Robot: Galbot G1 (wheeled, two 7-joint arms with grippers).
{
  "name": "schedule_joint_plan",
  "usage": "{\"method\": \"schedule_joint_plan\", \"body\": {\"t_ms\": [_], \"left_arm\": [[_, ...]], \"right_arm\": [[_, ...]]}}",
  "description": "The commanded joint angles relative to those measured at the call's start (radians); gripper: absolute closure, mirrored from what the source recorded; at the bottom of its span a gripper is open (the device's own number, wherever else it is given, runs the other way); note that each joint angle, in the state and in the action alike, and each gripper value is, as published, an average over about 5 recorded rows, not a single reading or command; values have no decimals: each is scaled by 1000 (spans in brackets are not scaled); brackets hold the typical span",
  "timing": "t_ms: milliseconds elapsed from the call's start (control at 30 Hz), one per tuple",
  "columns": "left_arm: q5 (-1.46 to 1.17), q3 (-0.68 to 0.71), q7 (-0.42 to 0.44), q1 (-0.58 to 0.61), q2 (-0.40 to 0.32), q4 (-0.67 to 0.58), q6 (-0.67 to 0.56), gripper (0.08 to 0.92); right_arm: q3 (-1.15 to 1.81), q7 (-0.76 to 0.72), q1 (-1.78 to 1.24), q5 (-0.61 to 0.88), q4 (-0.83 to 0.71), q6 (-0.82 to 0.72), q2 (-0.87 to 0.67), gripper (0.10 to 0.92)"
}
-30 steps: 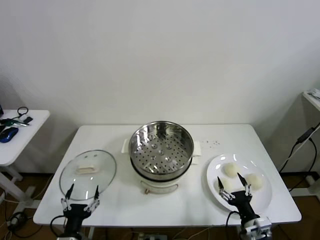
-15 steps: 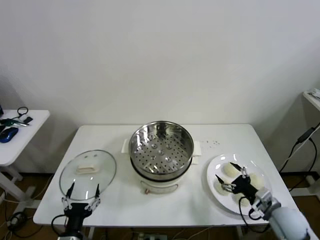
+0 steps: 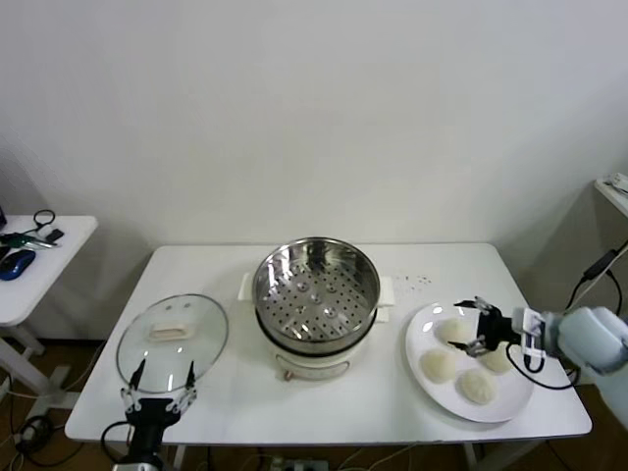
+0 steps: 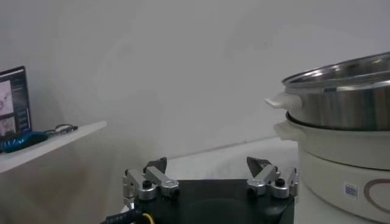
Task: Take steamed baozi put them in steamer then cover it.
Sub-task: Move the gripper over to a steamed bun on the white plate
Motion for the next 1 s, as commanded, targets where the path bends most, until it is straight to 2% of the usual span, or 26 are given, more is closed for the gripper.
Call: {"method": "schedule_joint_plan", "body": {"t_ms": [33, 200, 367, 1000], "left_arm": [[-8, 0, -5, -3, 2, 3, 3, 177], [-18, -3, -5, -8, 2, 6, 12, 177], [-31, -14, -6, -12, 8, 6, 21, 177], [-35, -31, -3, -49, 13, 8, 54, 177]], "right_arm": [[-431, -182, 464, -55, -138, 25, -63, 203], [-704, -209, 677, -79, -236, 47, 9, 203], [-844, -211, 755, -115, -337, 63, 90, 203], [-845, -195, 650, -164, -525, 70, 292, 203]]}}
